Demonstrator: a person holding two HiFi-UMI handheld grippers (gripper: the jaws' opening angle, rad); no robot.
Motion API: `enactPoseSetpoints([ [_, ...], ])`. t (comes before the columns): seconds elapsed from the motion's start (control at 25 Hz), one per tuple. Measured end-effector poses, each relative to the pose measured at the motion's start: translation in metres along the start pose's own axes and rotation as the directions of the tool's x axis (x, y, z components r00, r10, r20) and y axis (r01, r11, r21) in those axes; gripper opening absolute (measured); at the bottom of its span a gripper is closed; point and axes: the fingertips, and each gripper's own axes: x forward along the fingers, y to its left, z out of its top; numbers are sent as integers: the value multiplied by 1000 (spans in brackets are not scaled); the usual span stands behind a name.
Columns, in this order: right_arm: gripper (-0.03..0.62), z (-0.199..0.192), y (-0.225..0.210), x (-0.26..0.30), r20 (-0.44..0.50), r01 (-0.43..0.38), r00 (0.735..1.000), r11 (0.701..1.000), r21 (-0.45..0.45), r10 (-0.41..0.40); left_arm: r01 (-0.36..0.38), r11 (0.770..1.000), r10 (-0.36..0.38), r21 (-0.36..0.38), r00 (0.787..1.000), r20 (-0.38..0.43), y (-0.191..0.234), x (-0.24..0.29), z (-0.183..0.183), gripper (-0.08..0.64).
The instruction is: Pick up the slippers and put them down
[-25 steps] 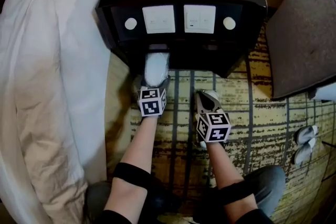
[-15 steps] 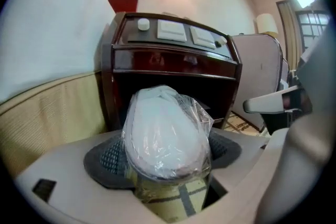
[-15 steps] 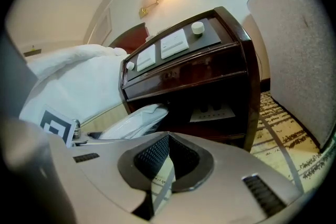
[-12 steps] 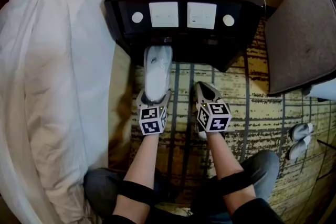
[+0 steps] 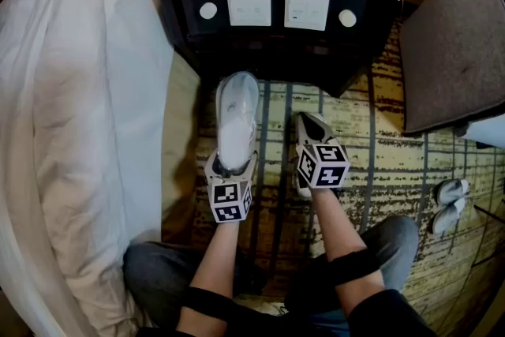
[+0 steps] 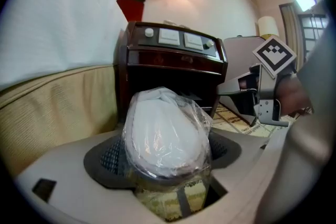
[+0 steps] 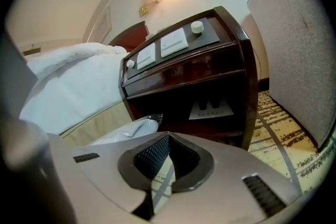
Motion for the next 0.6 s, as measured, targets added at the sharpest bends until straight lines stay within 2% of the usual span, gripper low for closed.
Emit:
enactPoseSetpoints([
  [0.28,2,-8,-5,-4,-16,14,1000,1000,-8,-14,42,999,-43,-14,996,-73,-20,4,-45,400],
  [0.6,2,-23,-17,-5,-38,40,998,999,-24,-41,44,997,-54,-58,980,-189,-25,20,-113,400],
])
